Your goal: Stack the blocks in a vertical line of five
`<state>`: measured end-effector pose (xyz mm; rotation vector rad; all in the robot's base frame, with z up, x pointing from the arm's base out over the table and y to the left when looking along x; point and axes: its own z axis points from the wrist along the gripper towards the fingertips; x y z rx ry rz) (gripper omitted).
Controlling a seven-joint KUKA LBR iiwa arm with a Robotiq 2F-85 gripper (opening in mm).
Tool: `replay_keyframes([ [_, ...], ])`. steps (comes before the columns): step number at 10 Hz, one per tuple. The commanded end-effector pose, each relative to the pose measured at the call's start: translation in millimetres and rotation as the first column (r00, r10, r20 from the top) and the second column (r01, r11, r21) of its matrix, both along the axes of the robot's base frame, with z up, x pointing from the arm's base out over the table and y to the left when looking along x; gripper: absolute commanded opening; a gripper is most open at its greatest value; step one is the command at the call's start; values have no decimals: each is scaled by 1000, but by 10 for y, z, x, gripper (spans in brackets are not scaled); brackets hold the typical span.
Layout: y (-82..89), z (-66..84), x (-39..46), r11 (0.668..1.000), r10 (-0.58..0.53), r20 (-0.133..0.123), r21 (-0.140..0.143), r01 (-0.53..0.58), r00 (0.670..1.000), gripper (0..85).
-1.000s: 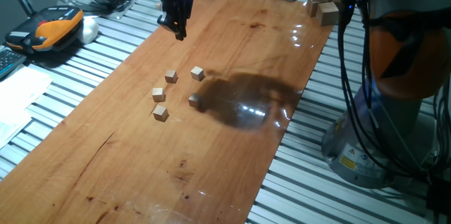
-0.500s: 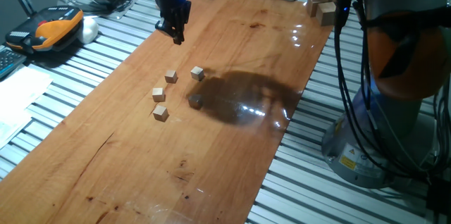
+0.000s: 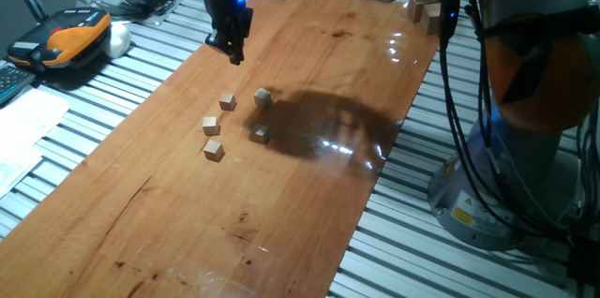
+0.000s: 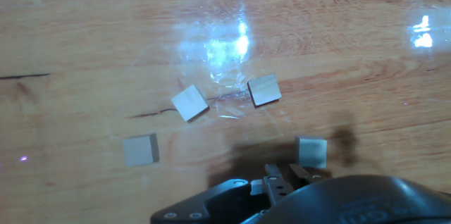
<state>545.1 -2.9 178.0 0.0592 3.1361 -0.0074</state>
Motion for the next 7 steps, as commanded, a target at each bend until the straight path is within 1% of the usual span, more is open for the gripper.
replay_keyframes([
  [1,-18,-41,7,1000,2,0,2,-2,1000,0],
  [3,-53,-111,17,1000,2,2,8,-2,1000,0],
  [5,-68,-168,29,1000,-5,3,3,5,1000,0],
  [7,-67,-195,34,1000,-8,5,1,8,1000,0],
])
